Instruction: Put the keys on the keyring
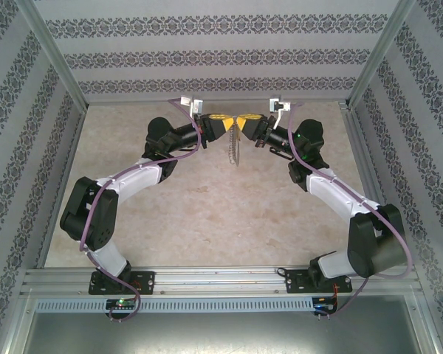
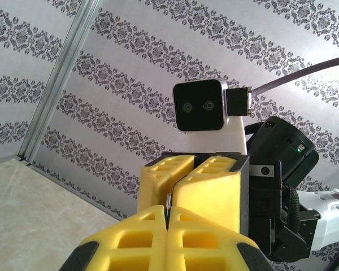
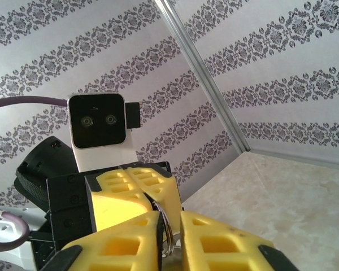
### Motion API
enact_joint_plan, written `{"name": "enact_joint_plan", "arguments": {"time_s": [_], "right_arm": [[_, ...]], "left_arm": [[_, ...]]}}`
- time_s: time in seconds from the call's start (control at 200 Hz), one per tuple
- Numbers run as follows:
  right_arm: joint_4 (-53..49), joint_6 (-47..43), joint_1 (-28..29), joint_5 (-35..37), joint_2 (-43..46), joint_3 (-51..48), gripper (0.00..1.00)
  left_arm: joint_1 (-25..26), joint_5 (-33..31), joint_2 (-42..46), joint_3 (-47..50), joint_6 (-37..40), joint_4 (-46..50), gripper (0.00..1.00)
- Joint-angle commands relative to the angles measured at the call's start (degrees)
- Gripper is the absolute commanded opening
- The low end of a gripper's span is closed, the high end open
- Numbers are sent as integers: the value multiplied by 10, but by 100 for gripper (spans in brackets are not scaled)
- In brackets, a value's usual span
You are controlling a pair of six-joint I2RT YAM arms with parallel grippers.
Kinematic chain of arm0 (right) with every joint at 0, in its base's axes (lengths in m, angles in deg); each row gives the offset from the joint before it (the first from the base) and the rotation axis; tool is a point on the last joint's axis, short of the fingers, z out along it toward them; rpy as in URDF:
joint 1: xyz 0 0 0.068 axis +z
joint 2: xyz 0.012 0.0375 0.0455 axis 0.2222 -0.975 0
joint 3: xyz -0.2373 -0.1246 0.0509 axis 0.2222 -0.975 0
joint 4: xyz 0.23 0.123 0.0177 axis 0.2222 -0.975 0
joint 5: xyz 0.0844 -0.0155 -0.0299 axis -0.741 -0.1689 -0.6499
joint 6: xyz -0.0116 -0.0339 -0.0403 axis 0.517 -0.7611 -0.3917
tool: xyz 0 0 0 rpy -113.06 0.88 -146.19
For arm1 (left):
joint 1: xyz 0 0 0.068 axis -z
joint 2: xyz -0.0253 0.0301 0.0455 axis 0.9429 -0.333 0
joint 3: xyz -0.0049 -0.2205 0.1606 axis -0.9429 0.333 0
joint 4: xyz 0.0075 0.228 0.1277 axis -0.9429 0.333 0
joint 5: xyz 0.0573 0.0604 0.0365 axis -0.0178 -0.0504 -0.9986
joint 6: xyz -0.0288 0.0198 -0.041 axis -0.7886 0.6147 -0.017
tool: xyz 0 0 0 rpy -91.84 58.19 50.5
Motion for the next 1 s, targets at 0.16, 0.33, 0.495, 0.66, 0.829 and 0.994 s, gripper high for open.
{"name": "enact_joint_plan", "arguments": {"time_s": [0.16, 0.33, 0.495, 0.66, 0.829, 0.994], "right_arm": [[14, -2, 3, -22, -5, 8, 12], [14, -2, 5, -30, -7, 14, 6], [13, 0, 9, -41, -13, 24, 9], [14, -2, 10, -41, -15, 25, 5], [14, -1, 9, -42, -17, 25, 22], [14, -2, 9, -41, -19, 26, 12]], "left_arm": [[6, 5, 8, -4, 9, -26, 0], [6, 6, 8, -4, 7, -26, 0], [6, 7, 6, -5, 7, -26, 0], [6, 7, 6, -4, 7, -25, 0], [6, 7, 5, -4, 8, -22, 0], [6, 8, 5, -6, 9, -20, 0]]}}
